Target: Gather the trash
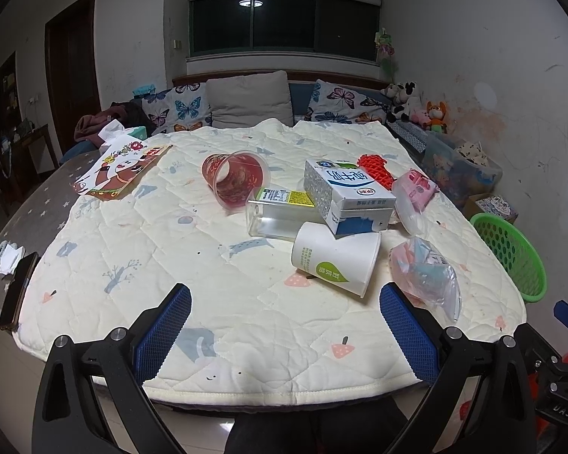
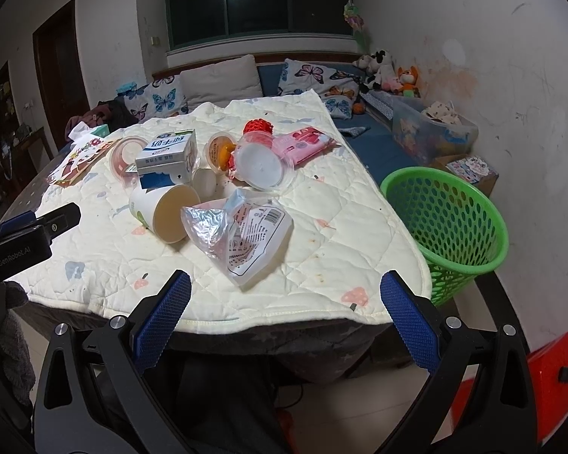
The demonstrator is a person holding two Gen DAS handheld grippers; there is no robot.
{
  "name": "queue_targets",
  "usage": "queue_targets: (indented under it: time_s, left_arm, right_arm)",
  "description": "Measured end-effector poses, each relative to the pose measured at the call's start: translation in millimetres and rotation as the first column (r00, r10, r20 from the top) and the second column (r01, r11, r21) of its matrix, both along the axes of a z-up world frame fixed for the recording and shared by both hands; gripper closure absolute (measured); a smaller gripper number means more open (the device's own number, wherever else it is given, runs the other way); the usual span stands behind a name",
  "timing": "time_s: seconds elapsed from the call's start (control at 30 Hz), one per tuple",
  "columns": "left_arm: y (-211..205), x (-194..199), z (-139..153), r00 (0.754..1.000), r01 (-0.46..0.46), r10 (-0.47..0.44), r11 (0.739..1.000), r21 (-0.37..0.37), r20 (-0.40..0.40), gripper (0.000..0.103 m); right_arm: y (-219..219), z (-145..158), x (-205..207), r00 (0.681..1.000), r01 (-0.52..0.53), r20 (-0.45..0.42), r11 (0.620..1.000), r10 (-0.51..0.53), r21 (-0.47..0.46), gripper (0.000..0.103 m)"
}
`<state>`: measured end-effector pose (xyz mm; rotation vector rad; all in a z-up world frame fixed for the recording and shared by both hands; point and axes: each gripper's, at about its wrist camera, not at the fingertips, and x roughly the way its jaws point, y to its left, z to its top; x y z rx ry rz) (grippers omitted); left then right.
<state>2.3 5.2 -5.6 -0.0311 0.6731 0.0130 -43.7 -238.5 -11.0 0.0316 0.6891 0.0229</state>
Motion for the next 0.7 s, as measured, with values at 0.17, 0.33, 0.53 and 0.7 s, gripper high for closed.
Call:
queue_targets:
  time_s: [0.17, 0.33, 0.53, 0.7]
  left_arm:
    - [0.8, 0.5, 0.0, 1.0, -0.003, 0.003, 1.0, -0.003, -0.003, 0.006]
    - [1.0, 0.6, -0.3, 1.0, -0.004, 0.004, 1.0, -0.003, -0.002, 0.006]
    - [1.6, 0.2, -0.5, 1.0, -0.004, 0.004, 1.0, -0.003, -0.004, 0.006]
    - [1.4, 0.4, -0.7, 1.0, -0.004, 0.004, 1.0, -0.002, -0.004, 0.006]
  right_arm:
    - [2.4, -2.0, 0.9, 1.0, -0.003, -0.006, 1.0, 0.003, -0.002, 0.004]
    - [2.9, -2.7, 1.1, 1.0, -0.004, -0.007, 1.0, 0.004, -0.002, 0.004]
    - [2.8, -2.9, 1.4, 1.0, -0.004, -0.007, 1.0, 0.004, -0.002, 0.004]
    - [2.2, -3.3, 2.8, 1.0, -0.008, -0.011, 1.0, 0.008, 0.0, 0.004]
